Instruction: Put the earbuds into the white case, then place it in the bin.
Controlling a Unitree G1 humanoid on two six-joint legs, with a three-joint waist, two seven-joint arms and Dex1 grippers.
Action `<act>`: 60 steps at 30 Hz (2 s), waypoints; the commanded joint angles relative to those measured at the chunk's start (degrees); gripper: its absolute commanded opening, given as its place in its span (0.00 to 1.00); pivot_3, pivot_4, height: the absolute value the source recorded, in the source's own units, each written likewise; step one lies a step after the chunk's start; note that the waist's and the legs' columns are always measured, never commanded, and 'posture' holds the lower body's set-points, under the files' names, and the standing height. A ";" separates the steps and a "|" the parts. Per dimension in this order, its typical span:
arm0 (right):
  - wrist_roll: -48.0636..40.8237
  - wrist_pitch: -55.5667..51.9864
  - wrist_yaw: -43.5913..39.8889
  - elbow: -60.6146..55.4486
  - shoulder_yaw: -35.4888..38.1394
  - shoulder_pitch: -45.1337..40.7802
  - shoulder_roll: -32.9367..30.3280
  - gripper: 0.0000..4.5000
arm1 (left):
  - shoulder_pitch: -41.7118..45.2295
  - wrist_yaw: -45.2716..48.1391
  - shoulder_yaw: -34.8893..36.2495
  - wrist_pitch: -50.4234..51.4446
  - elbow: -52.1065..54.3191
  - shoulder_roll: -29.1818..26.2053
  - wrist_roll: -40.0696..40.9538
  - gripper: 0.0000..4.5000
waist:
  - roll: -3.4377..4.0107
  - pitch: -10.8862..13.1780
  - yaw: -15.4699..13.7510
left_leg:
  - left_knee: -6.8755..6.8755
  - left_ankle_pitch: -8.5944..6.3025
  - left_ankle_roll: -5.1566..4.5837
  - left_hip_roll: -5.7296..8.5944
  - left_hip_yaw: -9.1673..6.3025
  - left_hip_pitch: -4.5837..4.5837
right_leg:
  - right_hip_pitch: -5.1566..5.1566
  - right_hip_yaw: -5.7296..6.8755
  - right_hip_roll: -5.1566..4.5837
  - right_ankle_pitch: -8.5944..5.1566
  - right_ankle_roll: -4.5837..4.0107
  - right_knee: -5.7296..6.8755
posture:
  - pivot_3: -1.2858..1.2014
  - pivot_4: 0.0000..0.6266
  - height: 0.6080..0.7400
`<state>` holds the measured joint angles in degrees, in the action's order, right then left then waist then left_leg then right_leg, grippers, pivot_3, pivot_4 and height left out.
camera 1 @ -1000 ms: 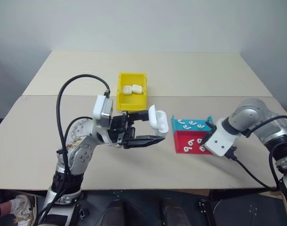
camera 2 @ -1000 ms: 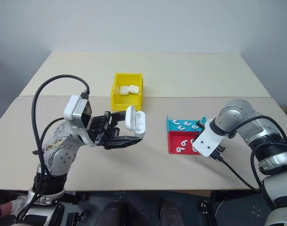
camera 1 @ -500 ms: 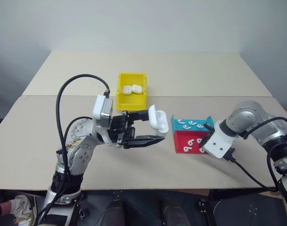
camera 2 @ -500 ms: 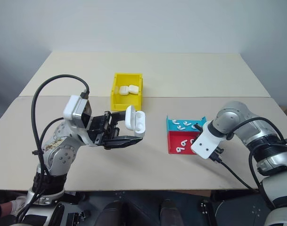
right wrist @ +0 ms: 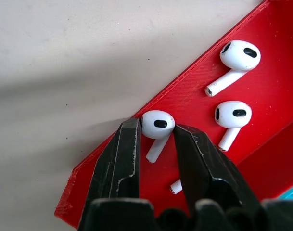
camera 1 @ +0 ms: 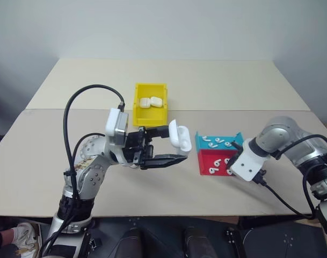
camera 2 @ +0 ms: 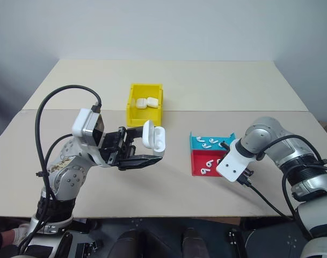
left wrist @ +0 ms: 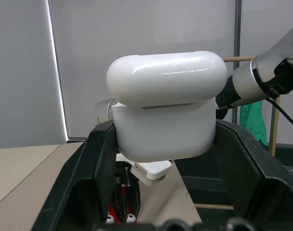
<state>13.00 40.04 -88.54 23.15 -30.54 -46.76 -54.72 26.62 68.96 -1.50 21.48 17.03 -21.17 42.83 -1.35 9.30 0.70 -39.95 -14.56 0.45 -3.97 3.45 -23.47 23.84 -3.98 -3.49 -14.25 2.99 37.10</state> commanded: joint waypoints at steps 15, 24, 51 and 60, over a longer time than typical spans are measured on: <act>-31.20 -45.48 2.73 -24.16 24.20 12.91 -6.82 0.14 | 6.29 4.11 1.02 0.64 -5.56 0.18 3.72 0.61 | 0.01 0.02 -0.57 | 0.09 -0.01 -0.01 0.00 -0.04 0.35 | -0.41 0.05 0.00 -0.02 -0.02 -0.11 | 0.52 0.24 1.00; -59.13 -73.21 32.73 -42.60 45.84 17.50 7.85 0.14 | 13.34 12.08 0.51 2.66 -14.56 0.33 5.23 0.61 | 0.00 0.03 0.00 | 0.11 -0.01 -0.01 0.01 -0.11 0.34 | -0.46 0.07 0.03 -0.02 -0.01 -0.12 | 0.52 0.24 1.00; -75.04 -78.66 51.69 -59.58 40.99 16.21 14.71 0.14 | 15.70 11.49 -0.13 1.99 -15.93 4.93 2.38 0.61 | 0.00 0.03 -0.01 | 0.18 -0.06 -0.10 0.01 -0.17 0.16 | -0.39 0.14 0.02 -0.03 0.01 -0.35 | 0.52 0.24 1.00; -70.46 -77.38 48.36 -59.25 40.09 17.78 13.61 0.14 | 15.19 11.70 -0.02 1.76 -15.29 4.68 2.30 0.61 | 0.00 0.03 -0.02 | 0.18 -0.06 -0.10 0.01 -0.16 0.13 | -0.37 0.14 0.02 -0.03 0.02 -0.36 | 0.52 0.24 1.00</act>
<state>-58.26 -37.75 -38.88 -34.91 9.70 -29.66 -40.03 41.32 80.69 -2.27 23.93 -0.80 -16.77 44.10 -1.36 9.33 0.69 -39.77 -14.62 0.34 -3.96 3.28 -23.33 23.47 -3.85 -3.48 -14.28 3.01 36.73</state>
